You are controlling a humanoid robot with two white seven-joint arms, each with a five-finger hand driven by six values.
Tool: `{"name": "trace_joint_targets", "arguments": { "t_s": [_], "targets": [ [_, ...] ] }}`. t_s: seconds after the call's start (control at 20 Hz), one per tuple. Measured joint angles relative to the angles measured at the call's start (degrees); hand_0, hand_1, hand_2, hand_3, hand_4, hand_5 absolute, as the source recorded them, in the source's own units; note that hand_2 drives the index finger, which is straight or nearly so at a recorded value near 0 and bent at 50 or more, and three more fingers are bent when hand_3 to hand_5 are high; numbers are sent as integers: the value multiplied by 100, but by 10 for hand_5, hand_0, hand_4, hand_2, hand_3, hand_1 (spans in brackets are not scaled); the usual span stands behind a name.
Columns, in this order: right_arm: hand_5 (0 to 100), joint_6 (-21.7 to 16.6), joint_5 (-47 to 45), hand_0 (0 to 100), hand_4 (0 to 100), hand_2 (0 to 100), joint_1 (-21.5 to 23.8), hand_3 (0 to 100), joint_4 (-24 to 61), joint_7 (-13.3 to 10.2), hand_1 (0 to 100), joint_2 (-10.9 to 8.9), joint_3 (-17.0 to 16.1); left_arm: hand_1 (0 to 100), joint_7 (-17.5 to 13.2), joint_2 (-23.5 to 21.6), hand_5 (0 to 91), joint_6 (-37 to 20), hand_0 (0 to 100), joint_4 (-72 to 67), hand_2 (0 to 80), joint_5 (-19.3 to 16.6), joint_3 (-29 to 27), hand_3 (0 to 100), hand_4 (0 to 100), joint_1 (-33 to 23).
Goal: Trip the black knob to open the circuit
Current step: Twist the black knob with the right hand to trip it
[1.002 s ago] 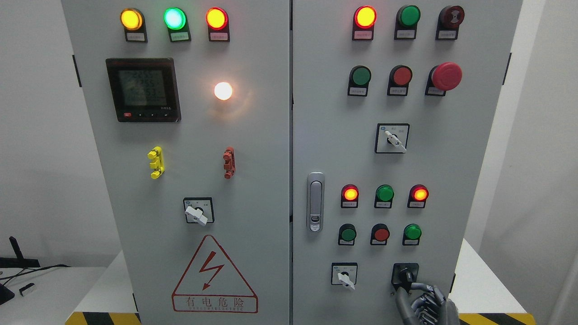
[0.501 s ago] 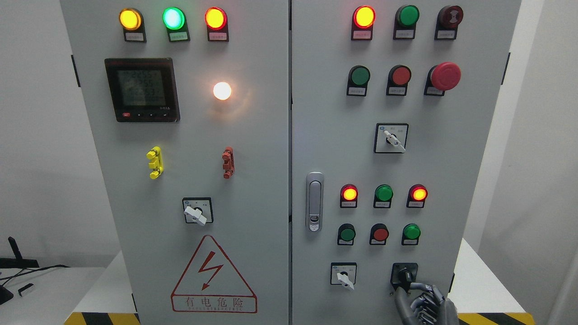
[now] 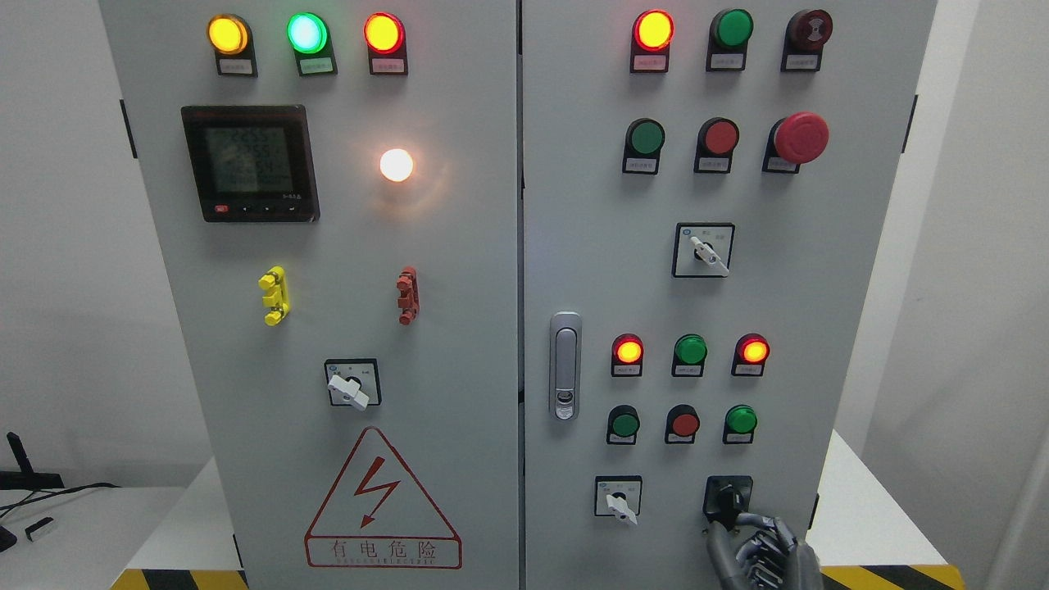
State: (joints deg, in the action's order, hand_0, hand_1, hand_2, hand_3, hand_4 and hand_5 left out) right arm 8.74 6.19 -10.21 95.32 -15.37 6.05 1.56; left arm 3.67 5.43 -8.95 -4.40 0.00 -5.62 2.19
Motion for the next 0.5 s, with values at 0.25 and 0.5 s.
{"name": "trace_joint_targets", "arguments": {
  "t_s": [0.25, 0.5],
  "targets": [
    [1000, 2, 2, 393, 921, 501, -14, 874, 0, 5, 739, 0, 29, 389, 0, 0, 0, 0, 120, 0, 0, 0, 0, 0, 0, 0],
    [1000, 2, 4, 392, 922, 501, -23, 874, 0, 20, 741, 0, 49, 389, 0, 0, 0, 0, 120, 0, 0, 0, 0, 0, 0, 0]
  ]
}}
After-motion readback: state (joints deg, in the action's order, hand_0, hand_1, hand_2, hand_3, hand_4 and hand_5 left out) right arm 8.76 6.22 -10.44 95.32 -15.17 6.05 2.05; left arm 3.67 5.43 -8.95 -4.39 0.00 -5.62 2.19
